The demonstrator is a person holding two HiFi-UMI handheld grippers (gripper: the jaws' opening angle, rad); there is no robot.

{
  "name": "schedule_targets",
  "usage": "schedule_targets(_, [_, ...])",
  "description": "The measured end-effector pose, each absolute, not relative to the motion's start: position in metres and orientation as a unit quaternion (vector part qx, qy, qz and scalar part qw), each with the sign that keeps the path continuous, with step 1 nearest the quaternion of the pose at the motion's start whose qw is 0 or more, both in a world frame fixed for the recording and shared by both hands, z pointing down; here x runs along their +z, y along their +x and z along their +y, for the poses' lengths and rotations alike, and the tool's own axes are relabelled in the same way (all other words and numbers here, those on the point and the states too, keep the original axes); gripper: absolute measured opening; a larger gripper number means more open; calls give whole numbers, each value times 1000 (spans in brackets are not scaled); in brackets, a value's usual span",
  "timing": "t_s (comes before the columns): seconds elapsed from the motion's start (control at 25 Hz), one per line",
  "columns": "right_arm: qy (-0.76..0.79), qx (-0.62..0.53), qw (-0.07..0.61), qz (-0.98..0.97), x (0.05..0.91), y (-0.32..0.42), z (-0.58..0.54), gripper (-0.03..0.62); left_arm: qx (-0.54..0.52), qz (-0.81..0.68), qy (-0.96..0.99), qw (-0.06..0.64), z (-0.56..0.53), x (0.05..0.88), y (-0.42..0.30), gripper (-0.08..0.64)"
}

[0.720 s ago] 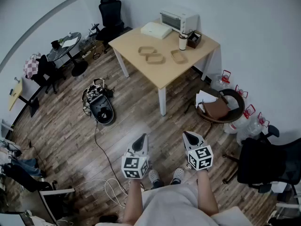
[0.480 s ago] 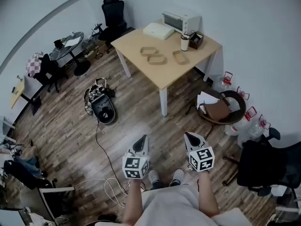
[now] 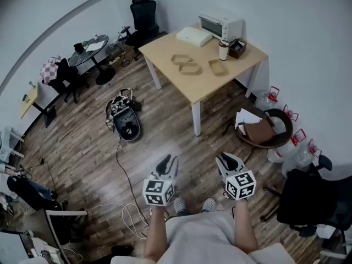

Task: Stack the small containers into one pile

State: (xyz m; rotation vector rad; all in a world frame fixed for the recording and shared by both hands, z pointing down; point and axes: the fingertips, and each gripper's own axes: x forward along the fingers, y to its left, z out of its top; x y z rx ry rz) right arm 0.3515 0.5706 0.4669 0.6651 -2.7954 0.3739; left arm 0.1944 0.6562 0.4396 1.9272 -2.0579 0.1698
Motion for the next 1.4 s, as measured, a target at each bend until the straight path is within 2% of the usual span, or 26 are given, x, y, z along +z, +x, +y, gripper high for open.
schedule_targets(0.2, [219,142,117,-958,477,382,561,178,61,-731,661,160,659,449,200,112])
schedule_targets(0.32, [226,165,104,-954,487,398,552,236,78,-739,650,160,663,461,201,149])
schedule_targets(0.44, [233,196,105,-947,503,412,545,355,98,-745,637,173,659,482,201,207])
schedule_targets(0.6, [245,208,109,-941,518,419,534,400,94,-746,635,175,644,493,192,218])
schedule_targets(0.76, [254,202,110,-940,520,412,503,403,87,-741,644,169,605,497,179,218])
schedule_targets(0.92, [290,211,105,-928,520,400,451,397,122,-727,653,172,555,511,159,216])
schedule_targets(1.4, [356,217,92,-904,490,301,301,370,93,-696,689,178,404,494,43,216])
